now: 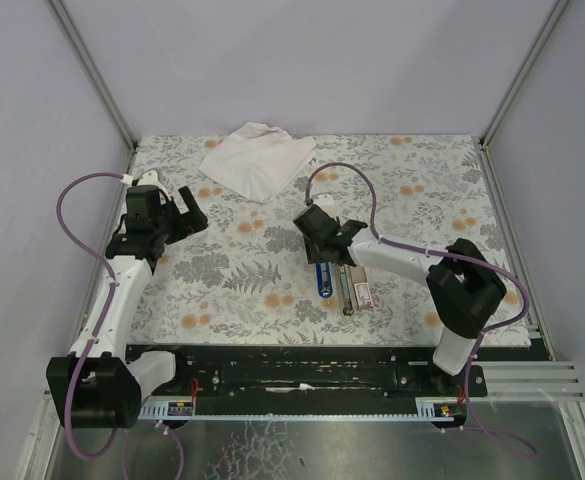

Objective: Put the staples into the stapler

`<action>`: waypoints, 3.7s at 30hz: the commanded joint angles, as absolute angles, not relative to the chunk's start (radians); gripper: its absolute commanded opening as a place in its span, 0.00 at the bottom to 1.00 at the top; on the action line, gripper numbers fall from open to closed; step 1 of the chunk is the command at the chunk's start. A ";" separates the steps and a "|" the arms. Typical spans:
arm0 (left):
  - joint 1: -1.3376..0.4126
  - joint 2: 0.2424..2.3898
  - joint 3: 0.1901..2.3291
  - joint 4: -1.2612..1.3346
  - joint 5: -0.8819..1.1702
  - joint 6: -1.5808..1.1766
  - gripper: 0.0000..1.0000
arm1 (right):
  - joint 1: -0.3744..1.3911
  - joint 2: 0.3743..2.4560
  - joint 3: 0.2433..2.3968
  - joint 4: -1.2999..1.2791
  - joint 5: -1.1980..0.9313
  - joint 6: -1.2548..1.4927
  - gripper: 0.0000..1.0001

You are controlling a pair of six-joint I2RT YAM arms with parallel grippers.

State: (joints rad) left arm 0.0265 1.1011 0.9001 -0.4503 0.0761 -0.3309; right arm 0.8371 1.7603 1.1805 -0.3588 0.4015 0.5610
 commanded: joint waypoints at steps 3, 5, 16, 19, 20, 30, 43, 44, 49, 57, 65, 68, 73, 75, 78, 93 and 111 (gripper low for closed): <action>0.035 1.081 0.884 -0.422 0.085 -0.325 1.00 | 0.774 1.778 1.274 -0.321 0.352 0.449 0.55; 0.035 1.081 0.884 -0.419 0.088 -0.327 1.00 | 0.754 1.817 1.306 -0.310 0.335 0.418 0.58; 0.034 1.088 0.884 -0.419 0.087 -0.324 1.00 | 0.659 2.067 1.556 -0.294 0.304 0.290 0.65; 0.034 1.088 0.883 -0.417 0.099 -0.331 1.00 | 0.648 2.115 1.597 -0.294 0.298 0.272 0.64; 0.034 1.086 0.882 -0.417 0.107 -0.337 1.00 | 0.646 2.131 1.607 -0.296 0.296 0.267 0.62; 0.031 1.050 0.777 -0.318 0.295 -0.487 0.98 | 0.646 2.149 1.581 -0.213 0.111 0.208 0.37; 0.010 1.114 0.546 0.026 0.537 -0.722 0.97 | 0.685 1.933 1.253 0.220 -0.317 0.193 0.23; 0.010 1.126 0.538 0.052 0.552 -0.733 0.97 | 0.695 1.920 1.231 0.253 -0.337 0.190 0.23; -0.007 1.184 0.514 0.166 0.604 -0.774 0.98 | 0.751 1.874 1.157 0.379 -0.398 0.180 0.23; -0.092 1.291 0.542 0.216 0.588 -0.781 0.98 | 0.830 1.871 1.153 0.422 -0.427 0.163 0.26; -0.099 1.312 0.550 0.221 0.563 -0.790 0.69 | 0.854 1.867 1.148 0.414 -0.425 0.152 0.25; -0.102 1.314 0.554 0.213 0.557 -0.780 0.58 | 0.856 1.861 1.143 0.414 -0.422 0.147 0.26; -0.104 1.320 0.557 0.200 0.542 -0.767 0.54 | 0.860 1.852 1.139 0.416 -0.426 0.136 0.26; -0.105 1.324 0.558 0.198 0.536 -0.764 0.54 | 0.862 1.849 1.137 0.414 -0.429 0.130 0.26; -0.106 1.330 0.563 0.198 0.535 -0.760 0.52 | 0.865 1.844 1.135 0.413 -0.431 0.123 0.26; -0.132 1.241 0.499 0.257 0.472 -0.713 0.11 | 0.876 1.679 1.062 0.341 -0.266 0.178 0.74; -0.416 0.963 0.512 0.081 0.062 -0.491 0.11 | 0.871 1.267 0.732 -0.238 0.134 0.700 0.79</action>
